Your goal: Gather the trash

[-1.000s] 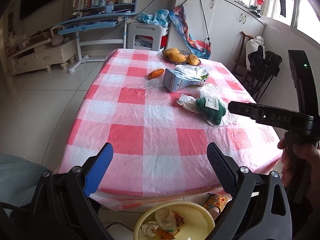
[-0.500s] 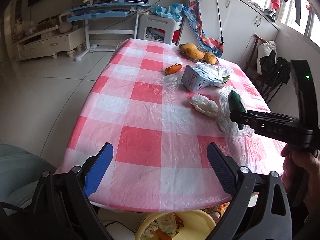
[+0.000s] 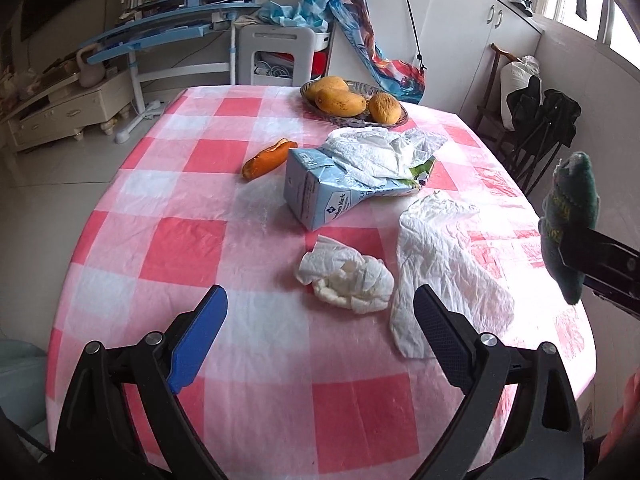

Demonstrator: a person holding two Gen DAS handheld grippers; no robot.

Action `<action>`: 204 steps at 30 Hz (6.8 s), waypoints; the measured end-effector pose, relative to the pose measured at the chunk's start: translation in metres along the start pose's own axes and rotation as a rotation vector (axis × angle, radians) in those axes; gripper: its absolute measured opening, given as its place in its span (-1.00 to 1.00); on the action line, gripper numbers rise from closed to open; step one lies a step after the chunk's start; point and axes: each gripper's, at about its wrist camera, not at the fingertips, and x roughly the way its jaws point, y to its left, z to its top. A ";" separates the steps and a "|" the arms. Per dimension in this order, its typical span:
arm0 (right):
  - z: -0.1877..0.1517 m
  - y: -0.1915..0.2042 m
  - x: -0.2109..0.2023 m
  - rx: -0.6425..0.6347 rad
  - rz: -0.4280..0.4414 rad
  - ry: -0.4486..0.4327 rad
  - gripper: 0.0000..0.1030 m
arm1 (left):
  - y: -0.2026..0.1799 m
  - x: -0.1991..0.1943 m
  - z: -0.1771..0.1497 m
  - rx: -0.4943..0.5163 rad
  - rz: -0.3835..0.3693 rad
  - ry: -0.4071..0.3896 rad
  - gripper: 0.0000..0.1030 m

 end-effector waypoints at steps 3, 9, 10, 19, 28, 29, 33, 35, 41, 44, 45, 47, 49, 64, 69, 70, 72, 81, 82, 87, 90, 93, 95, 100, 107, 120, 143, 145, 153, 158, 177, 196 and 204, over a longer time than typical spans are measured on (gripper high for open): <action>0.000 0.003 0.000 -0.006 0.020 0.004 -0.13 | -0.007 0.014 0.006 0.015 -0.008 0.019 0.48; 0.001 0.007 0.000 -0.007 0.053 0.006 -0.10 | -0.010 0.027 0.012 0.032 -0.032 0.047 -0.30; 0.001 0.007 -0.001 -0.010 0.055 0.006 -0.10 | -0.009 0.025 0.012 0.033 -0.038 0.040 -0.35; -0.008 0.010 0.003 -0.032 0.046 0.024 -0.10 | 0.010 -0.015 -0.005 0.019 -0.041 0.012 -0.71; -0.022 0.020 0.000 -0.077 0.036 0.035 -0.10 | 0.032 -0.063 -0.042 -0.007 -0.030 0.006 -0.72; -0.026 0.021 -0.001 -0.081 0.034 0.035 -0.10 | 0.033 -0.068 -0.046 -0.006 -0.027 0.007 -0.72; -0.050 0.023 -0.001 -0.054 0.047 0.060 -0.10 | 0.037 -0.089 -0.063 0.005 -0.010 0.003 -0.72; -0.065 0.027 0.000 -0.052 0.052 0.082 -0.10 | 0.039 -0.098 -0.072 0.015 -0.005 0.004 -0.72; -0.110 0.038 -0.002 -0.053 0.056 0.141 -0.10 | 0.038 -0.121 -0.093 0.037 0.006 0.003 -0.72; -0.128 0.041 -0.006 -0.048 0.055 0.163 -0.10 | 0.038 -0.131 -0.101 0.045 0.007 0.001 -0.72; -0.134 0.042 -0.007 -0.045 0.054 0.171 -0.10 | 0.039 -0.134 -0.104 0.047 0.008 0.000 -0.72; -0.146 0.044 -0.008 -0.040 0.051 0.191 -0.10 | 0.040 -0.140 -0.109 0.047 0.007 0.001 -0.72; -0.157 0.047 -0.009 -0.043 0.047 0.210 -0.10 | 0.041 -0.144 -0.114 0.049 0.007 0.004 -0.72; -0.183 0.047 -0.020 -0.010 -0.005 0.211 0.10 | 0.033 -0.163 -0.145 0.088 -0.023 0.029 -0.72; -0.174 0.040 -0.034 0.024 -0.034 0.091 0.29 | 0.023 -0.156 -0.155 0.125 -0.055 0.084 -0.72; -0.173 0.037 -0.038 0.033 -0.046 0.064 0.35 | 0.020 -0.153 -0.159 0.139 -0.065 0.109 -0.72; -0.168 0.033 -0.044 0.052 -0.079 0.008 0.44 | 0.011 -0.143 -0.170 0.196 -0.081 0.174 -0.71; -0.160 0.023 -0.053 0.086 -0.172 -0.089 0.58 | 0.006 -0.142 -0.174 0.251 -0.070 0.175 -0.08; -0.160 0.022 -0.053 0.079 -0.182 -0.090 0.60 | 0.011 -0.148 -0.167 0.227 -0.058 0.129 0.09; -0.161 0.027 -0.048 0.024 -0.231 -0.093 0.63 | 0.041 -0.176 -0.146 0.085 0.023 -0.077 0.70; -0.162 0.031 -0.045 -0.009 -0.257 -0.090 0.64 | 0.054 -0.177 -0.143 0.027 0.041 -0.116 0.73; -0.164 0.033 -0.044 -0.028 -0.279 -0.092 0.66 | 0.058 -0.173 -0.143 0.006 0.064 -0.117 0.74; -0.164 0.032 -0.044 -0.033 -0.290 -0.093 0.68 | 0.059 -0.171 -0.143 0.002 0.075 -0.119 0.74; -0.165 0.035 -0.044 -0.051 -0.312 -0.095 0.70 | 0.056 -0.169 -0.146 0.019 0.094 -0.125 0.81; -0.167 0.036 -0.040 -0.062 -0.320 -0.082 0.70 | 0.058 -0.163 -0.147 0.005 0.083 -0.101 0.82; -0.167 0.036 -0.039 -0.066 -0.322 -0.083 0.72 | 0.057 -0.160 -0.148 0.009 0.075 -0.097 0.82; -0.168 0.039 -0.038 -0.075 -0.327 -0.080 0.72 | 0.054 -0.161 -0.148 0.025 0.075 -0.109 0.82; -0.168 0.039 -0.038 -0.077 -0.328 -0.080 0.72 | 0.054 -0.161 -0.147 0.025 0.076 -0.110 0.82; -0.169 0.040 -0.038 -0.079 -0.329 -0.080 0.72 | 0.055 -0.162 -0.146 0.027 0.078 -0.115 0.82; -0.169 0.040 -0.038 -0.080 -0.330 -0.079 0.72 | 0.055 -0.162 -0.146 0.026 0.078 -0.115 0.82; -0.169 0.041 -0.037 -0.082 -0.332 -0.078 0.72 | 0.055 -0.163 -0.145 0.026 0.076 -0.118 0.83; -0.171 0.039 -0.036 -0.093 -0.337 -0.066 0.72 | 0.055 -0.162 -0.144 0.026 0.074 -0.116 0.83; -0.171 0.040 -0.036 -0.094 -0.338 -0.066 0.72 | 0.053 -0.162 -0.144 0.027 0.071 -0.115 0.84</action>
